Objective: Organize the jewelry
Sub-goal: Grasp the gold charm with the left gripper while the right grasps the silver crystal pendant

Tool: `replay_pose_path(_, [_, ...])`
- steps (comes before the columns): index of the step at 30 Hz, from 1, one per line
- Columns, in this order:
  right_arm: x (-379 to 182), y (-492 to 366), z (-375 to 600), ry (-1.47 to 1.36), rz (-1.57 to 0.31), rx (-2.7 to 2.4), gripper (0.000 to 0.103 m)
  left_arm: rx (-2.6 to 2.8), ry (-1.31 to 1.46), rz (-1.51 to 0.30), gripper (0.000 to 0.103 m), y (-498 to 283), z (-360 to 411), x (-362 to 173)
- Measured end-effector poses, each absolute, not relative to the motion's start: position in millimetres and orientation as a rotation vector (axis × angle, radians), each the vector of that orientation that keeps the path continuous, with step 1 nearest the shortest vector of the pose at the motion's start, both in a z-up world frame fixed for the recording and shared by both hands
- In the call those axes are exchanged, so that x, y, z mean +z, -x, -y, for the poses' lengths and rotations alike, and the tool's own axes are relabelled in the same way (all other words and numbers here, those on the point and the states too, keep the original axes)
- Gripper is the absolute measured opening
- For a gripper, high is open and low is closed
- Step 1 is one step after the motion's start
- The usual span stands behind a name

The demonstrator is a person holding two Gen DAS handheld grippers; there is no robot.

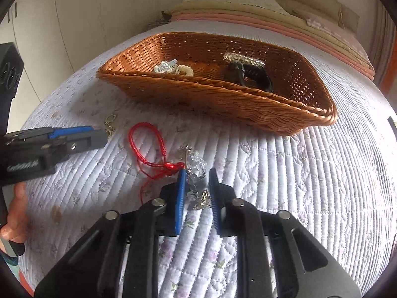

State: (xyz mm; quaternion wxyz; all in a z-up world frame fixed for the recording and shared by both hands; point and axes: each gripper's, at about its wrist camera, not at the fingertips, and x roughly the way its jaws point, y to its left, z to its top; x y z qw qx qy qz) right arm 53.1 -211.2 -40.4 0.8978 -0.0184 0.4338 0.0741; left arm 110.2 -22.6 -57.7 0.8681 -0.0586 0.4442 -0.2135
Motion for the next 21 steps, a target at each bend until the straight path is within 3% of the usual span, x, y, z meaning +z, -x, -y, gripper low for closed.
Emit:
replay_pose_path(8, [-41, -49, 223, -0.009, -0.900, 0.141, 0.008, -0.369, 0.063, -0.933, 0.029, -113, 26, -63])
replay_pose_path(13, [-42, -35, 234, -0.035, -0.894, 0.124, 0.008, -0.367, 0.036, -0.921, 0.014, -100, 11, -64])
replay_pose_path(16, [-41, -27, 241, -0.066, -0.878, 0.141, 0.008, -0.383, 0.050, -0.918, 0.014, -99, 7, -62])
replay_pose_path(17, [-40, -26, 242, -0.070, -0.872, 0.144, 0.008, -0.393, 0.057, -0.914, 0.017, -99, 7, -60])
replay_pose_path(19, [-40, -26, 240, -0.071, -0.873, 0.143, 0.008, -0.424, 0.098, -0.914, 0.033, -101, 9, -58])
replay_pose_path(21, [-41, -25, 239, -0.071, -0.879, 0.141, 0.008, -0.428, 0.113, -0.917, 0.034, -104, 16, -57])
